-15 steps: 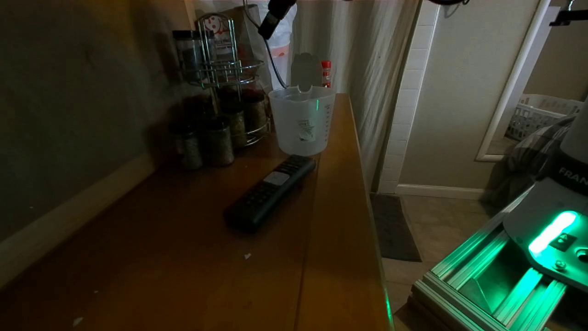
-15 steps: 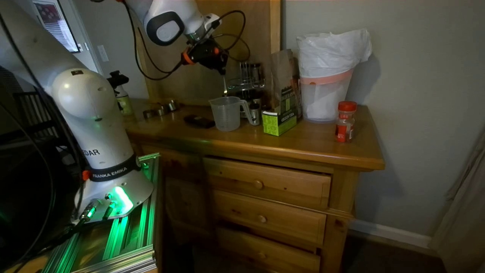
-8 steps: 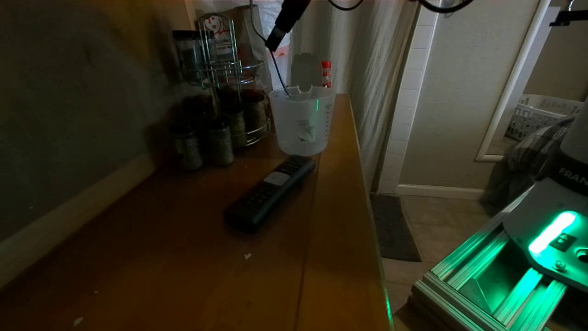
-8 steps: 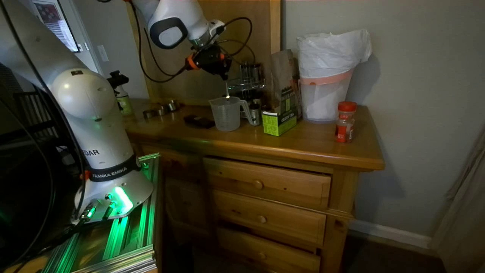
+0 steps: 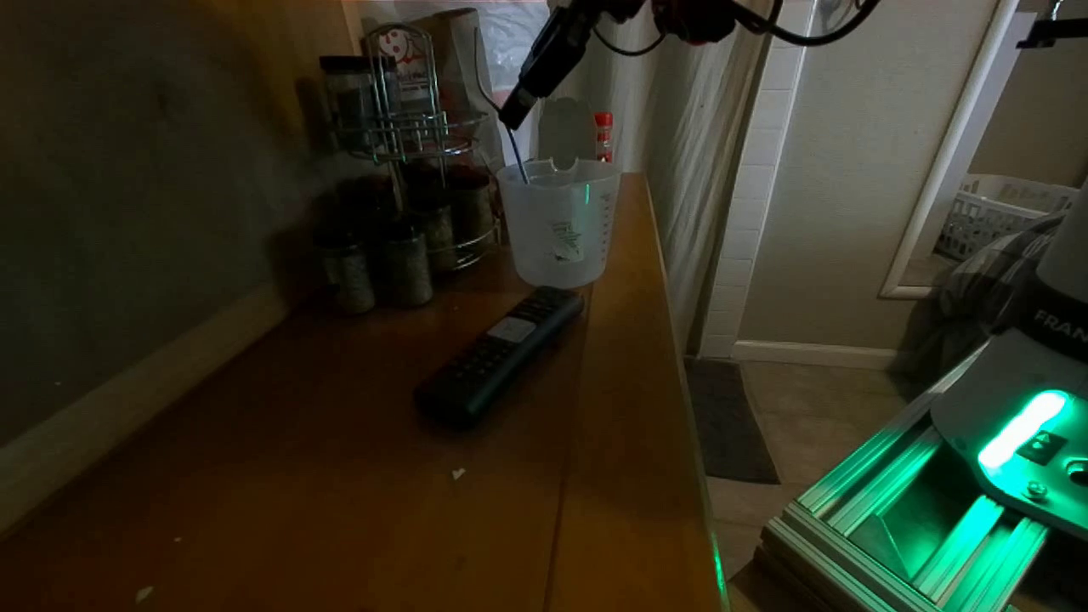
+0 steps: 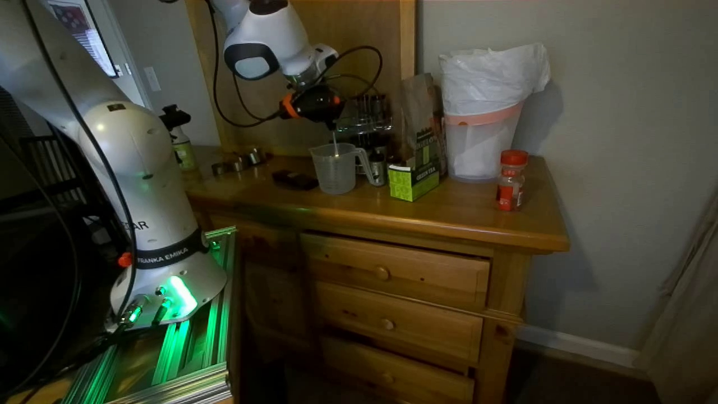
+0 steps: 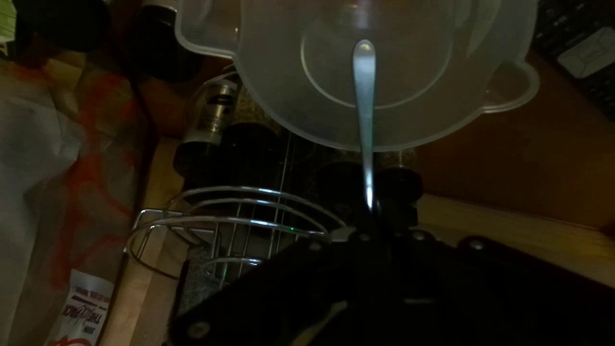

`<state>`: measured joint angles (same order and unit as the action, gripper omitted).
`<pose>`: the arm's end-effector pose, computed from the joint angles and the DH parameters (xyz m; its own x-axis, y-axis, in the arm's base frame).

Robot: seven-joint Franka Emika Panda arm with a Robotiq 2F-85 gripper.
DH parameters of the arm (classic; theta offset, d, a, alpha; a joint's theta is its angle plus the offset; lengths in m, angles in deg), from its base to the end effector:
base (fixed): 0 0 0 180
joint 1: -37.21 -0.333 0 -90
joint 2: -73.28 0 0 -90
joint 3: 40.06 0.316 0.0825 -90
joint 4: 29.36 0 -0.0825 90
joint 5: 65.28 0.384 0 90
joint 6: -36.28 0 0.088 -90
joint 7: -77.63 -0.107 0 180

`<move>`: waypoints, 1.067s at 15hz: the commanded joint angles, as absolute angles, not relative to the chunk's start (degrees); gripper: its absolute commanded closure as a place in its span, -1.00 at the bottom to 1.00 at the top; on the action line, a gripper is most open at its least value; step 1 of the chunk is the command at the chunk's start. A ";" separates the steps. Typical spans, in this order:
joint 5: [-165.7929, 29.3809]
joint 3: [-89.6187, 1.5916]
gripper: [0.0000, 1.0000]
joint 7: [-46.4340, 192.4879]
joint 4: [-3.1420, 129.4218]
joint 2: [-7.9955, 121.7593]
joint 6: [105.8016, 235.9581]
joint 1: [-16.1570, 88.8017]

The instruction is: Put the fork in the jar

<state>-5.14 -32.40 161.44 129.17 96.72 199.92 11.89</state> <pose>0.3525 0.1700 0.3720 0.3323 0.7285 0.5990 0.8642 -0.4896 0.1161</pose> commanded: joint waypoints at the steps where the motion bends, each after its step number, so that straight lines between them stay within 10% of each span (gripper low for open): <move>1: 3.85 -33.47 0.96 172.92 129.20 94.73 199.78 12.05; 12: 15.43 -33.48 0.95 191.25 129.40 87.61 199.46 13.31; 13: 15.76 -33.47 0.36 191.97 129.40 87.17 199.47 13.30; 16: 16.08 -33.55 0.15 192.50 129.29 87.37 199.68 13.48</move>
<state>13.41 -33.57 189.21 129.30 87.65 199.91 12.88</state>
